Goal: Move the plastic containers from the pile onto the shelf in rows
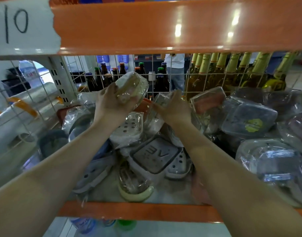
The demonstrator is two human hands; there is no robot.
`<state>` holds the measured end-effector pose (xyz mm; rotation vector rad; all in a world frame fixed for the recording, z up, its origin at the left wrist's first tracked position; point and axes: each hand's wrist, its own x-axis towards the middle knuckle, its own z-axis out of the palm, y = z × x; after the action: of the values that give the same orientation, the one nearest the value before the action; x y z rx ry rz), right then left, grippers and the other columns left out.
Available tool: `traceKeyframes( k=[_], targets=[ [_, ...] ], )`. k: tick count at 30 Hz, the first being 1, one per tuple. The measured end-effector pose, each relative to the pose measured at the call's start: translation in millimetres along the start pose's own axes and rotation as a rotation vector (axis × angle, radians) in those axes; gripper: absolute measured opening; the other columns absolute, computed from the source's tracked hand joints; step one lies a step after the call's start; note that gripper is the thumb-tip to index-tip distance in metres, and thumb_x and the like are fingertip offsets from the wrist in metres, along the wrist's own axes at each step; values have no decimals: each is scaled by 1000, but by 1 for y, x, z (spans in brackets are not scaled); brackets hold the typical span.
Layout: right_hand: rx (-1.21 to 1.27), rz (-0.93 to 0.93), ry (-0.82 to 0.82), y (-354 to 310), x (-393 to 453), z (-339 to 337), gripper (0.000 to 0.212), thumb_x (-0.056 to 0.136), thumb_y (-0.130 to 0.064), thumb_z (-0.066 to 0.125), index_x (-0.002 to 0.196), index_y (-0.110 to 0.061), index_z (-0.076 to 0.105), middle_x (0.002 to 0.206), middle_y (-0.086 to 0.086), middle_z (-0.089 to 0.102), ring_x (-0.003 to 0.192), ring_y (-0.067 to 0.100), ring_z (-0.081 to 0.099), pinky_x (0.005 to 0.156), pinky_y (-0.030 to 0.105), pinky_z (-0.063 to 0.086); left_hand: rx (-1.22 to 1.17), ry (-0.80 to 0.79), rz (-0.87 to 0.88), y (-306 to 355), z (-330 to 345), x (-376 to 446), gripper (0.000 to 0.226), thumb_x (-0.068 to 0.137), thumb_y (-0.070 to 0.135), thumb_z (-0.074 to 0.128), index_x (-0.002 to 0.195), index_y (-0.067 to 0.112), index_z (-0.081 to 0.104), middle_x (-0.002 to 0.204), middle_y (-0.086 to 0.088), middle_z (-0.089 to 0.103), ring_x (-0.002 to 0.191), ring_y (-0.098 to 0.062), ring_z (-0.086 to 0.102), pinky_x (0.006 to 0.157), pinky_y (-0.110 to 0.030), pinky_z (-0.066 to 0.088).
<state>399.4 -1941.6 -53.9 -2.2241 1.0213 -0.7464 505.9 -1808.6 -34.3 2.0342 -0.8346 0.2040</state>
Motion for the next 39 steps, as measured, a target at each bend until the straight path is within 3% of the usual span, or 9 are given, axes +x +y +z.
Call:
traceKeyframes(
  k=[6, 9, 12, 17, 22, 27, 30, 33, 39],
  targets=[
    [418, 125, -29, -5, -5, -3, 70, 81, -22, 72, 131, -9, 24, 112, 9, 49, 111, 31, 56, 94, 46, 49, -61, 26, -17, -2, -4, -12, 60, 85, 42, 64, 135, 14, 44, 116, 4, 50, 96, -12, 46, 76, -25, 35],
    [404, 86, -29, -7, -6, -2, 74, 84, -19, 69, 137, -18, 18, 108, 7, 50, 106, 32, 58, 86, 42, 48, -57, 25, -13, -3, -6, -18, 62, 86, 43, 63, 136, 14, 43, 122, -1, 51, 97, -13, 43, 77, -25, 33],
    [359, 58, -65, -8, -3, 2, 82, 83, -27, 71, 143, -22, 16, 134, 10, 50, 117, 31, 53, 84, 35, 41, -50, 18, -38, -9, -7, -18, 67, 83, 50, 63, 137, 16, 42, 131, -7, 51, 104, -18, 49, 78, -28, 34],
    [321, 40, -45, -11, -2, 7, 77, 81, -27, 74, 137, -15, 23, 136, 13, 48, 119, 30, 52, 81, 30, 37, -61, 47, -39, -16, -14, -19, 52, 80, 48, 67, 115, 12, 54, 109, -5, 59, 91, -23, 56, 62, -27, 41],
    [410, 32, 24, -11, -7, 9, 68, 83, -20, 70, 134, -17, 25, 109, 2, 49, 98, 21, 56, 79, 34, 48, -68, 48, -8, -13, -14, -28, 53, 84, 37, 68, 122, 4, 52, 104, 0, 53, 89, -19, 54, 64, -22, 42],
    [587, 44, 133, -5, -19, -9, 69, 83, -14, 70, 135, -17, 24, 95, -8, 48, 75, 5, 53, 74, 27, 47, -105, 54, -14, 6, -12, -42, 92, 64, 68, 59, 137, 16, 42, 129, -5, 55, 107, -25, 60, 85, -43, 55],
    [674, 24, 187, 8, -36, -21, 67, 81, -12, 70, 134, -13, 28, 105, 2, 54, 92, 17, 60, 80, 32, 51, -119, 60, -6, 18, -10, -59, 84, 70, 61, 63, 138, 16, 42, 129, -7, 54, 109, -25, 58, 89, -38, 51],
    [643, -6, 197, 23, -54, -36, 71, 81, -18, 72, 138, -7, 30, 115, 5, 53, 105, 20, 56, 80, 22, 40, -106, 70, -23, 27, -3, -80, 76, 81, 43, 68, 143, 15, 36, 137, -9, 46, 119, -25, 49, 95, -35, 43],
    [736, -6, 129, 51, -95, -75, 74, 80, -17, 74, 137, -18, 27, 119, 0, 55, 107, 17, 57, 96, 38, 48, -164, 117, -18, 54, 9, -137, 81, 73, 55, 68, 137, 13, 44, 134, -9, 48, 122, -26, 47, 102, -42, 42]
  ],
)
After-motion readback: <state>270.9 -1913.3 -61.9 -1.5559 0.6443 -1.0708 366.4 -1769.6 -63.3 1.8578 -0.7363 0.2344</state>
